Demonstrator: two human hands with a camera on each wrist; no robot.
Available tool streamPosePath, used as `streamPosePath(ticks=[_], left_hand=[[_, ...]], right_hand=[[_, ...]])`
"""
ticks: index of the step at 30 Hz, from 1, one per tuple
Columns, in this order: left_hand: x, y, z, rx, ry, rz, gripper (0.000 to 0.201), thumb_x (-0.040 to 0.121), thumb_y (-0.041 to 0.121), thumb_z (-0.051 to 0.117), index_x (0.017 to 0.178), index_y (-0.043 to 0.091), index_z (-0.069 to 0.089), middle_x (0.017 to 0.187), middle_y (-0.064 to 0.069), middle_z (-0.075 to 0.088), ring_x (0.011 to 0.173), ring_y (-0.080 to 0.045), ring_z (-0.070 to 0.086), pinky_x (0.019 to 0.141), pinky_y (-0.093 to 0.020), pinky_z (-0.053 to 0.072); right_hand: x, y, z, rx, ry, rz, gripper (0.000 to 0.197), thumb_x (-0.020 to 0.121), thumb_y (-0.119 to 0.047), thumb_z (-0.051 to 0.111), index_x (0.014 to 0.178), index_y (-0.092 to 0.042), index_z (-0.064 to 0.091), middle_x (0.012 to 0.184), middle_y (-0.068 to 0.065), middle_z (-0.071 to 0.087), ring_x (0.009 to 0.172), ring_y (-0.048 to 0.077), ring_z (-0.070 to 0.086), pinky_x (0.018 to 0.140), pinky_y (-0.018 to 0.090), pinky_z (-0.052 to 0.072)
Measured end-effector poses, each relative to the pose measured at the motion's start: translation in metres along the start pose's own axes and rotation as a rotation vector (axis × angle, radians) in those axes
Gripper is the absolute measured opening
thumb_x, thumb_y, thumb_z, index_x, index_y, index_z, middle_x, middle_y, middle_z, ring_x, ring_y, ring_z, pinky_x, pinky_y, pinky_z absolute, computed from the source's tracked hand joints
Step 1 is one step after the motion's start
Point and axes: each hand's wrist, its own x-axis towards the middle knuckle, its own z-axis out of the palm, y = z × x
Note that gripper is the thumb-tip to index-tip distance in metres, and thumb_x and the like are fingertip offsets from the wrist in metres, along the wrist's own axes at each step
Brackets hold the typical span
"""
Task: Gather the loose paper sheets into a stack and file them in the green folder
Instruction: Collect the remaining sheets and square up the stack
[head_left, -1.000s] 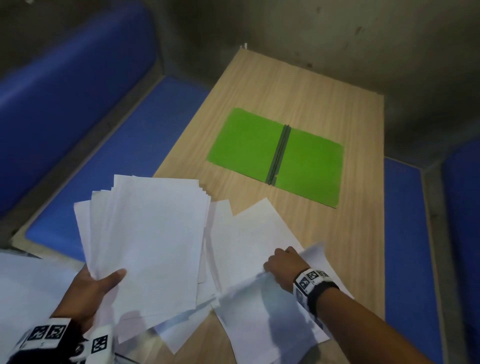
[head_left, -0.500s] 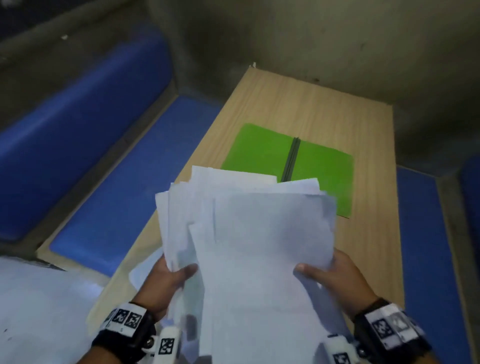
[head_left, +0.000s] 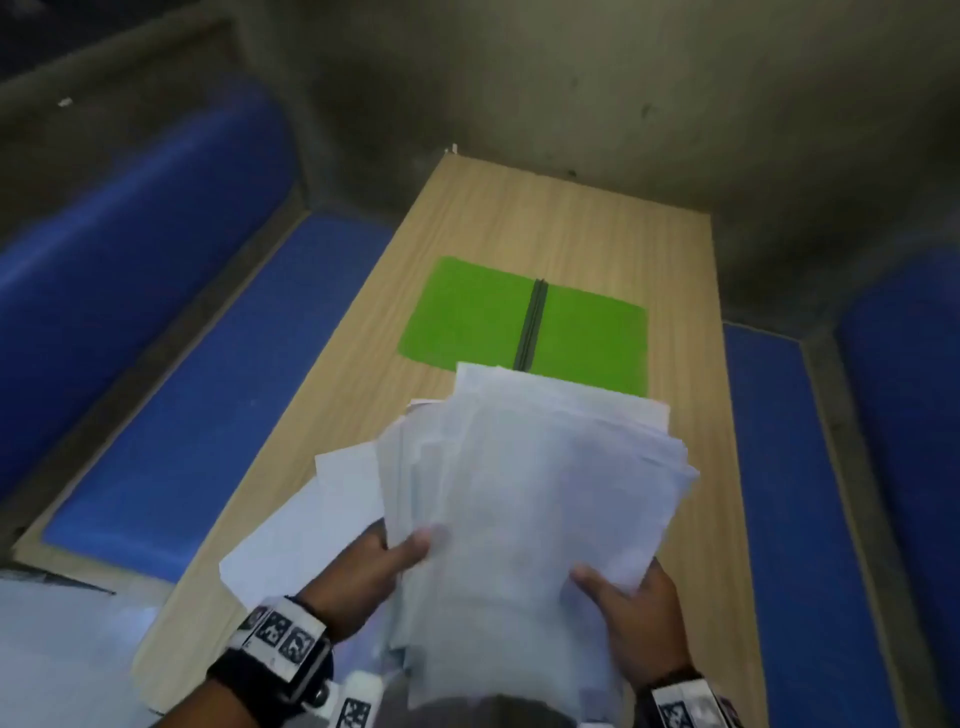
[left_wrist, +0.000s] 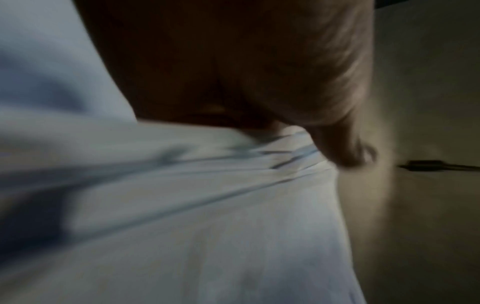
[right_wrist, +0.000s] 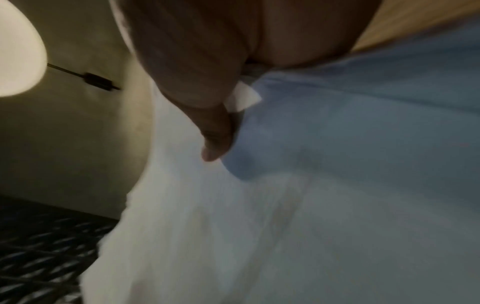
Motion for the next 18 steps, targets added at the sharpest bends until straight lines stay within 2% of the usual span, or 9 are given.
streamPosePath(ticks=[2, 3, 5, 7, 9, 11, 13, 16, 18], left_hand=[[0.005, 0.016, 0.004, 0.139, 0.058, 0.154, 0.060, 0.067, 0.022, 0.096, 0.121, 0.017, 0.070, 0.110, 0.000, 0.082, 0.099, -0.012, 0.078, 0.076, -0.026, 0.062], [0.008, 0.024, 0.008, 0.167, 0.104, 0.220, 0.058, 0.066, 0.017, 0.097, 0.118, 0.016, 0.072, 0.106, 0.001, 0.082, 0.095, -0.011, 0.078, 0.073, -0.025, 0.062], [0.011, 0.036, 0.016, 0.207, 0.117, 0.348, 0.066, 0.056, 0.030, 0.100, 0.115, 0.016, 0.073, 0.106, 0.000, 0.082, 0.097, -0.013, 0.078, 0.076, -0.027, 0.062], [0.013, 0.034, 0.019, 0.271, 0.098, 0.418, 0.072, 0.052, 0.035, 0.098, 0.117, 0.014, 0.073, 0.109, -0.002, 0.082, 0.102, -0.016, 0.077, 0.082, -0.031, 0.062], [0.021, 0.020, 0.016, 0.282, 0.089, 0.401, 0.068, 0.057, 0.028, 0.098, 0.118, 0.017, 0.072, 0.113, -0.001, 0.081, 0.106, -0.017, 0.077, 0.087, -0.030, 0.062], [0.027, 0.007, 0.018, 0.275, 0.070, 0.358, 0.061, 0.061, 0.012, 0.098, 0.117, 0.018, 0.073, 0.111, 0.001, 0.082, 0.106, -0.018, 0.077, 0.086, -0.028, 0.062], [0.029, 0.000, 0.021, 0.283, 0.099, 0.312, 0.054, 0.062, 0.002, 0.095, 0.108, 0.021, 0.076, 0.103, 0.003, 0.083, 0.100, -0.018, 0.078, 0.081, -0.029, 0.064], [0.029, 0.001, 0.026, 0.304, 0.170, 0.307, 0.041, 0.063, 0.005, 0.096, 0.097, 0.021, 0.080, 0.095, 0.005, 0.084, 0.091, -0.015, 0.079, 0.073, -0.025, 0.064], [0.026, 0.005, 0.028, 0.278, 0.193, 0.334, 0.041, 0.064, 0.009, 0.097, 0.100, 0.019, 0.080, 0.097, 0.003, 0.084, 0.091, -0.015, 0.080, 0.080, -0.033, 0.064]], right_hand=[[-0.002, -0.024, -0.002, 0.106, -0.011, -0.018, 0.032, 0.075, -0.009, 0.080, 0.102, -0.017, 0.066, 0.095, -0.006, 0.072, 0.086, -0.001, 0.070, 0.069, 0.015, 0.055], [0.000, -0.029, -0.002, 0.158, -0.044, -0.007, 0.031, 0.079, 0.001, 0.074, 0.102, -0.016, 0.063, 0.095, -0.008, 0.068, 0.077, -0.011, 0.067, 0.062, 0.005, 0.050], [0.003, -0.040, -0.001, 0.158, -0.100, 0.005, 0.034, 0.079, 0.002, 0.073, 0.100, -0.022, 0.061, 0.095, -0.017, 0.065, 0.069, -0.021, 0.060, 0.060, -0.001, 0.044], [0.011, -0.026, -0.003, 0.154, -0.154, 0.046, 0.034, 0.070, -0.018, 0.084, 0.099, -0.025, 0.066, 0.089, -0.022, 0.070, 0.068, -0.018, 0.061, 0.061, 0.002, 0.046], [0.015, -0.016, -0.004, 0.122, -0.164, 0.037, 0.060, 0.048, -0.045, 0.091, 0.100, -0.023, 0.071, 0.089, -0.016, 0.075, 0.076, -0.009, 0.067, 0.064, 0.010, 0.051], [0.016, -0.009, 0.001, 0.137, -0.103, 0.007, 0.076, 0.037, -0.046, 0.093, 0.105, -0.021, 0.071, 0.100, -0.008, 0.076, 0.091, 0.006, 0.071, 0.076, 0.026, 0.058], [0.013, -0.010, 0.006, 0.089, -0.071, 0.030, 0.080, 0.036, -0.048, 0.094, 0.107, -0.022, 0.069, 0.102, -0.006, 0.076, 0.093, 0.013, 0.072, 0.081, 0.041, 0.059], [0.013, -0.008, 0.010, 0.085, 0.016, 0.051, 0.079, 0.033, -0.059, 0.089, 0.100, -0.022, 0.071, 0.089, -0.006, 0.077, 0.081, 0.016, 0.073, 0.074, 0.041, 0.060], [0.011, -0.009, 0.010, 0.073, 0.082, 0.033, 0.063, 0.050, -0.042, 0.092, 0.104, -0.019, 0.070, 0.090, -0.004, 0.075, 0.080, 0.014, 0.071, 0.067, 0.030, 0.058]])
